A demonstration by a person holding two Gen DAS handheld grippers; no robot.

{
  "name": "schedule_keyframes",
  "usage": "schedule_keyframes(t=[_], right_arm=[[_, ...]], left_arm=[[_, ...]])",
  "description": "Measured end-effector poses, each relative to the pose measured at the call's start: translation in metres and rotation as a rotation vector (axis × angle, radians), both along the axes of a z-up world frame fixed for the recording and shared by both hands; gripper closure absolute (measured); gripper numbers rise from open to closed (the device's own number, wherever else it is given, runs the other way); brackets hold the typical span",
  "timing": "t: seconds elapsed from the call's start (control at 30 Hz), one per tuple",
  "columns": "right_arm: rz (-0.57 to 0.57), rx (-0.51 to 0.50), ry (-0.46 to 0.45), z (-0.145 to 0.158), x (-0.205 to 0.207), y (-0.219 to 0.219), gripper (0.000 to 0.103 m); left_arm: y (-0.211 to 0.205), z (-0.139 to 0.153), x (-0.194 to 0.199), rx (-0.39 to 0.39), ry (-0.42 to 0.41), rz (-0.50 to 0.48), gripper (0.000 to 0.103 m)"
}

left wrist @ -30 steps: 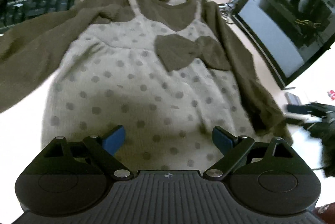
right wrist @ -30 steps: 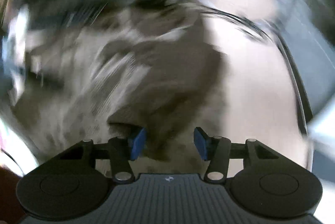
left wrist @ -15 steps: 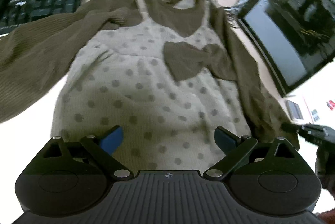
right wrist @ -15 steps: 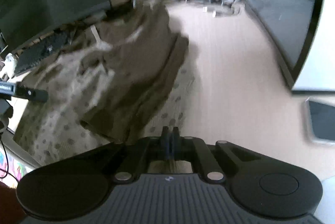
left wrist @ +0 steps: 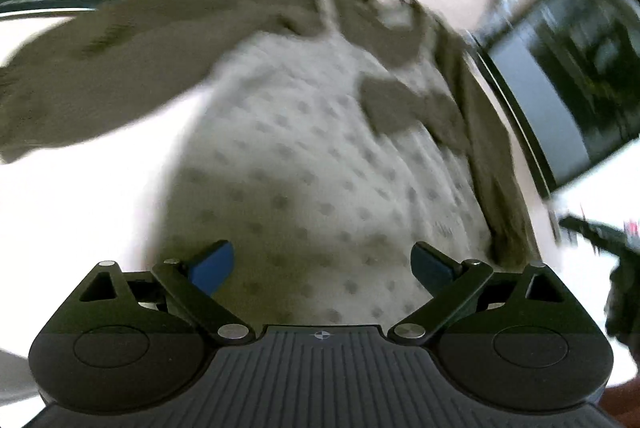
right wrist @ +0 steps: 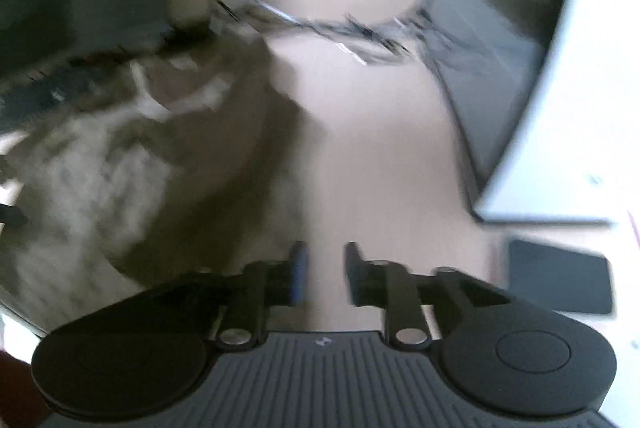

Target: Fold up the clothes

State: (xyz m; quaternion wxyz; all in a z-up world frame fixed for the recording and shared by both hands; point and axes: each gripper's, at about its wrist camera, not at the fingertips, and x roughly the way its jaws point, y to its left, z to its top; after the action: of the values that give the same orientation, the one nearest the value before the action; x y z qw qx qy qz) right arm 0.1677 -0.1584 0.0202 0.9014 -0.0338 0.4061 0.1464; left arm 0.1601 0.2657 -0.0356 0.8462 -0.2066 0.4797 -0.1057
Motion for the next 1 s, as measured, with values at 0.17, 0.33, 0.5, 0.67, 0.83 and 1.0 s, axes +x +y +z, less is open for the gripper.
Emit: schedule_keyframes(t=[0.17, 0.33, 0.5, 0.67, 0.83, 1.0], right_arm=[[0.337, -0.106, -0.036, -0.010, -0.018, 0.058, 0.043], [0.533, -0.277, -0.024, -0.042, -0.017, 0.101, 0.044], [0.374, -0.083, -0.032, -0.013, 0.027, 0.071, 0.091], [-0.093, 0.299, -0.292, 0.100, 0.096, -0.038, 0.093], [-0.210, 0.403, -0.365, 0.133, 0.143, -0.070, 0.093], [-0.148, 0.445, -0.325, 0.129, 0.179, -0.034, 0.093]], left_arm=[[0.033, 0.016, 0.000, -0.067, -0.043, 0.123, 0.004], [0.019, 0.016, 0.010, -0.091, -0.044, 0.097, 0.004], [-0.001, 0.010, 0.015, -0.108, -0.028, 0.059, 0.004], [-0.005, 0.009, 0.016, -0.117, -0.028, 0.057, 0.004], [-0.009, 0.007, 0.017, -0.126, -0.029, 0.057, 0.004], [0.006, 0.013, 0.005, -0.129, -0.044, 0.107, 0.003]])
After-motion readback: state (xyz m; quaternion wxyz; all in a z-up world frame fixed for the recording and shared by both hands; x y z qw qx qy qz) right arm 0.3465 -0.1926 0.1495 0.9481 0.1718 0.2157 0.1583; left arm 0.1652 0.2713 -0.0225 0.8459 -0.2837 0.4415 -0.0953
